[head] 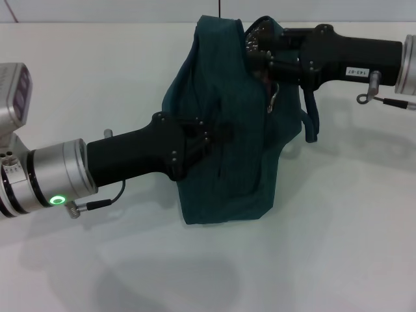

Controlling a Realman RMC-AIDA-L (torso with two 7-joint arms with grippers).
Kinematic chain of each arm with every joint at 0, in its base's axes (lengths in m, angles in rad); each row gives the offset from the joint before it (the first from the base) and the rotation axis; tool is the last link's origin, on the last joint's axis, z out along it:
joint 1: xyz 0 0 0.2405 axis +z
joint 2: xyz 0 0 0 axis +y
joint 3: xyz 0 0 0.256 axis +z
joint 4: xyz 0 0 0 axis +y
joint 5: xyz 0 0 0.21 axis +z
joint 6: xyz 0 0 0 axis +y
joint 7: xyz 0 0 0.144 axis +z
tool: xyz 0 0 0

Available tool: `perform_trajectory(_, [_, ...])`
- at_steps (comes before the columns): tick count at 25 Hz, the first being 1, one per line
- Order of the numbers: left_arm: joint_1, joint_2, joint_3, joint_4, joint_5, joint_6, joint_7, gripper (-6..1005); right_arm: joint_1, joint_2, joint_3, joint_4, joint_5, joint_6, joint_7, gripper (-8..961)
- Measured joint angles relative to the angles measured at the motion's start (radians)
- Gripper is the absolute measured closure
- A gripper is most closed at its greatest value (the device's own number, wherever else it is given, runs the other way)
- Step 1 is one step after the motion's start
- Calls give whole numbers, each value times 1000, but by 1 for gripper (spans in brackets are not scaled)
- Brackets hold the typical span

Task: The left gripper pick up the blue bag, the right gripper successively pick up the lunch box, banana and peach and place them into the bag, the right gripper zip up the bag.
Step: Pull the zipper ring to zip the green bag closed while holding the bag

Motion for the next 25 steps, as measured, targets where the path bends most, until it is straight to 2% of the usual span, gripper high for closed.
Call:
perform_trajectory(9, [6, -1, -4, 0, 0, -1, 0, 954, -25, 0, -30, 6, -17, -6, 2, 547])
perform_trajectory(18, [7, 0, -5, -5, -7, -3, 0, 954, -86, 0, -40, -4, -17, -25, 3, 548])
perform_trajectory(25, [7, -1, -6, -5, -10, -17, 0, 954, -153, 3, -39, -63, 6, -60, -22, 548])
